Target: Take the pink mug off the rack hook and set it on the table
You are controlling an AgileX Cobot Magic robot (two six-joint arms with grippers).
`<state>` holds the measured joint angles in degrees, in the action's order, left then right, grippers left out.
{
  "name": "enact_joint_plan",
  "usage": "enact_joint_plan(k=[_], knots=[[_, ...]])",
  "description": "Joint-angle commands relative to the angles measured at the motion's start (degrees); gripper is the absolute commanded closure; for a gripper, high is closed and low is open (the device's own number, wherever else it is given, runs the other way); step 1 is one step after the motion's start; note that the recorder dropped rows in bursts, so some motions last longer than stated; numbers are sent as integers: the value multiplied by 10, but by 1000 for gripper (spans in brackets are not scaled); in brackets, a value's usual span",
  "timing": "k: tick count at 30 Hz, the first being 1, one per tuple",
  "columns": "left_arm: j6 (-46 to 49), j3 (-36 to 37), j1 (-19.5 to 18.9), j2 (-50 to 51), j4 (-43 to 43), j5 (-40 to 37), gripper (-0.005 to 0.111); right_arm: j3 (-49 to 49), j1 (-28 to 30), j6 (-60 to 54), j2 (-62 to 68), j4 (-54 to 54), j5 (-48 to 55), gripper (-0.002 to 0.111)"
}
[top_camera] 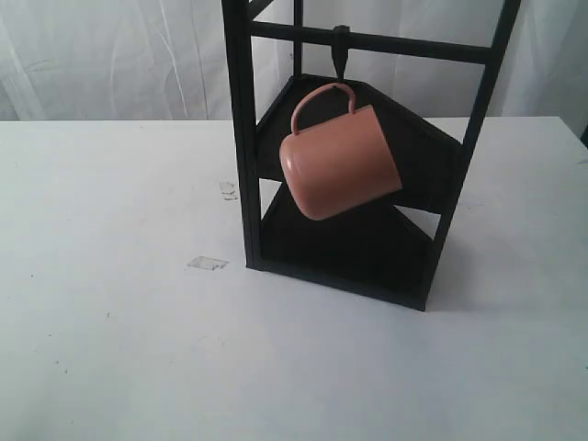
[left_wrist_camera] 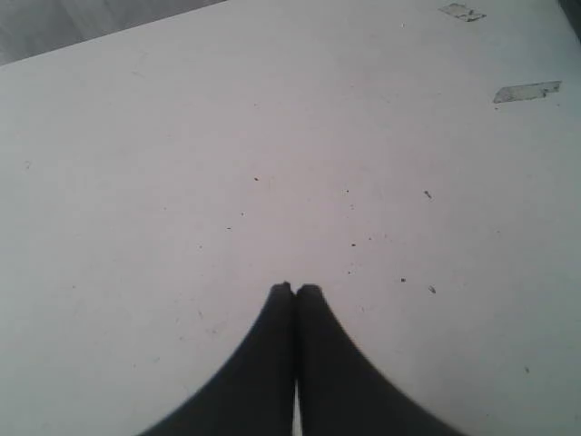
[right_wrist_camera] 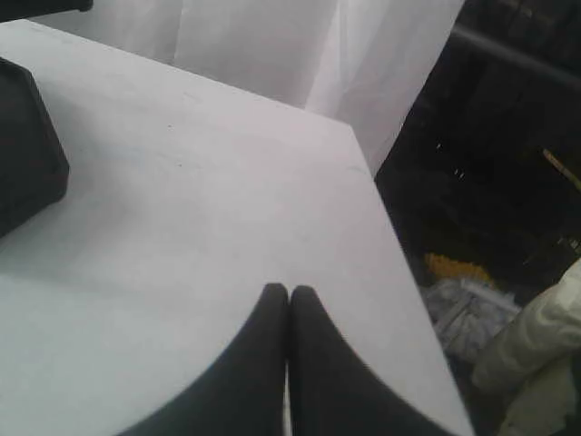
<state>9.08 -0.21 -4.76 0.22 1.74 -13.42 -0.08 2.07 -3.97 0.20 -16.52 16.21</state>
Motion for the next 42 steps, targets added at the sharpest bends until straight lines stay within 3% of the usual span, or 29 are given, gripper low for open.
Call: enact_joint_plan(k=[1, 6, 12, 20, 27, 37, 42], knots=[[-1, 2, 4, -2, 5, 1, 107, 1, 2, -37, -2, -14, -18, 108], [-1, 2, 4, -2, 5, 1, 107, 1, 2, -31, -2, 4, -33, 108], [-1, 2, 4, -2, 5, 1, 107, 1, 2, 101, -2, 176, -120, 108], [-1, 2, 4, -2, 5, 1, 107, 1, 2, 178, -2, 185, -155, 108], [-1, 2, 4, -2, 5, 1, 107, 1, 2, 212, -2, 191, -261, 108], [-1, 2, 6, -2, 5, 1, 107, 1, 2, 259, -2, 197, -264, 108], [-1, 2, 11, -2, 5, 1, 107, 1, 2, 375, -2, 207, -382, 108]])
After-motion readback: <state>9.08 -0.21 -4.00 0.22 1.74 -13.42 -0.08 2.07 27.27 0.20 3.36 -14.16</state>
